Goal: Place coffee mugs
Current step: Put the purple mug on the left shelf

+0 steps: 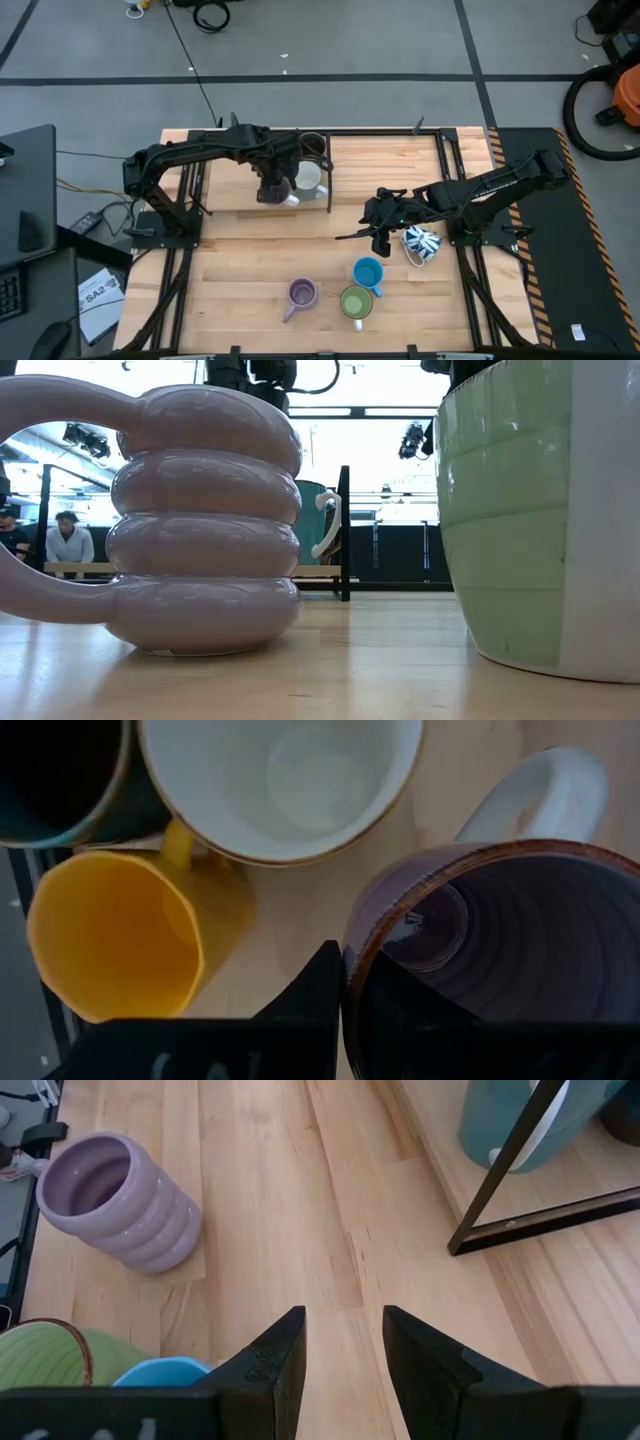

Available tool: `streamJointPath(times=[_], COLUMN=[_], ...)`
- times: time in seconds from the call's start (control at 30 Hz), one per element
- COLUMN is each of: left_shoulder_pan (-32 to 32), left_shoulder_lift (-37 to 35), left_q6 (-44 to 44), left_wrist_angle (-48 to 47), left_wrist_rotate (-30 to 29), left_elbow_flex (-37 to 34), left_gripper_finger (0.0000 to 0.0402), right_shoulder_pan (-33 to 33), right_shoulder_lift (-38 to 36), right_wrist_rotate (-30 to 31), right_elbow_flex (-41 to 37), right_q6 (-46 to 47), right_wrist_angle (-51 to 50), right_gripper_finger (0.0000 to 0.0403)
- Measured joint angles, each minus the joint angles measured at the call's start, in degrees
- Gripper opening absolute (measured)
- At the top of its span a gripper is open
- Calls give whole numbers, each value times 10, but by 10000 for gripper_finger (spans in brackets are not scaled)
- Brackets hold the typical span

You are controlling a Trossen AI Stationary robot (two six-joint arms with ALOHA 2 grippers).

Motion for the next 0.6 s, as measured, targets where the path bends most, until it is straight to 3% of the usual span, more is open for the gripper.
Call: streamJointPath(times=[0.1, 0.23, 0.33, 0.6], left_shoulder_pan=[0, -1, -1, 31], left_shoulder_lift=[0, -15, -38, -53], left_q6=[-1, -6, -2, 67], left_wrist_angle=[-18, -7, 41, 82], left_wrist_rotate=[0, -1, -2, -14], left_elbow_flex=[-5, -64, -100, -112], left_gripper_finger=[25, 25, 25, 26], right_shoulder_pan=[0, 0, 0, 0], right_shoulder_lift=[0, 0, 0, 0], right_wrist_rotate=[0, 0, 0, 0], right_elbow_flex=[0, 0, 0, 0], right_q6=[0, 0, 0, 4], right_wrist_angle=[0, 0, 0, 7], right_gripper_finger=[140, 140, 140, 140])
